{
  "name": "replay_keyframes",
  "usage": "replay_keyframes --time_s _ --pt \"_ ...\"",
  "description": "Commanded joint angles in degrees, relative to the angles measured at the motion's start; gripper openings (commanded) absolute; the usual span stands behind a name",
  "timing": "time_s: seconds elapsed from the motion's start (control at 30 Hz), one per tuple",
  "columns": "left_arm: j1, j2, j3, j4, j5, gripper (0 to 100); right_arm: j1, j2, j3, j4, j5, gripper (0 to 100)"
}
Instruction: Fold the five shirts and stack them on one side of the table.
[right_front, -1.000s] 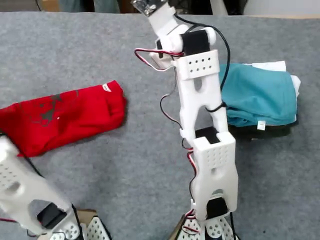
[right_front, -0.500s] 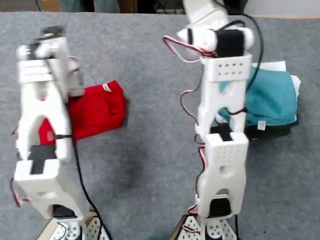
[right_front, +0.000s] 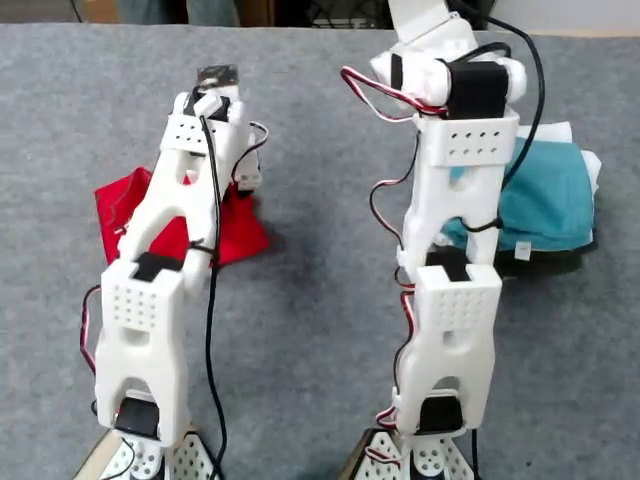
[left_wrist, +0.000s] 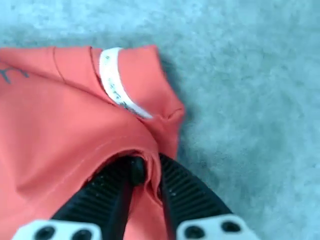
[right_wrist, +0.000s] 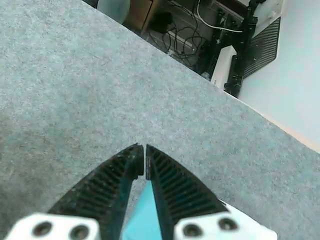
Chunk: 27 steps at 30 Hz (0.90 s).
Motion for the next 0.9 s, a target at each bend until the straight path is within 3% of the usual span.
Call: replay_keyframes --time_s 0.0,0.1,0.2,0.33,0.4,0.5,0.73,0.87 --pt "-1.4 0.0 -8.3 5.2 3.9 16 -0.8 0.5 -2.4 -1.1 -0.4 1.9" --pt "-2.5 0.0 -15.0 11.1 7.2 31 -2.4 1.5 -2.0 -1.7 -0.5 3.9" --pt "-4.4 -0.4 -21.2 11.3 7.6 32 -3.9 2.9 -2.3 0.1 -0.5 4.4" --pt "-12.3 -3.3 -27.0 11.3 7.6 26 -7.3 3.5 -1.9 4.0 -0.6 4.3" --pt "-18.2 -4.7 -27.4 11.3 7.1 18 -9.8 3.6 -1.8 4.1 -2.2 3.0" --pt "-28.1 -6.2 -27.3 11.2 0.8 5 -14.9 3.5 -1.7 4.1 -7.4 1.5" --pt "-45.0 -7.6 -12.5 11.3 -14.0 3 -33.7 4.2 17.6 3.3 -17.7 1.5" --pt "-51.8 -12.4 1.6 9.5 -17.8 3 -38.2 9.5 32.6 -7.3 -20.0 1.5"
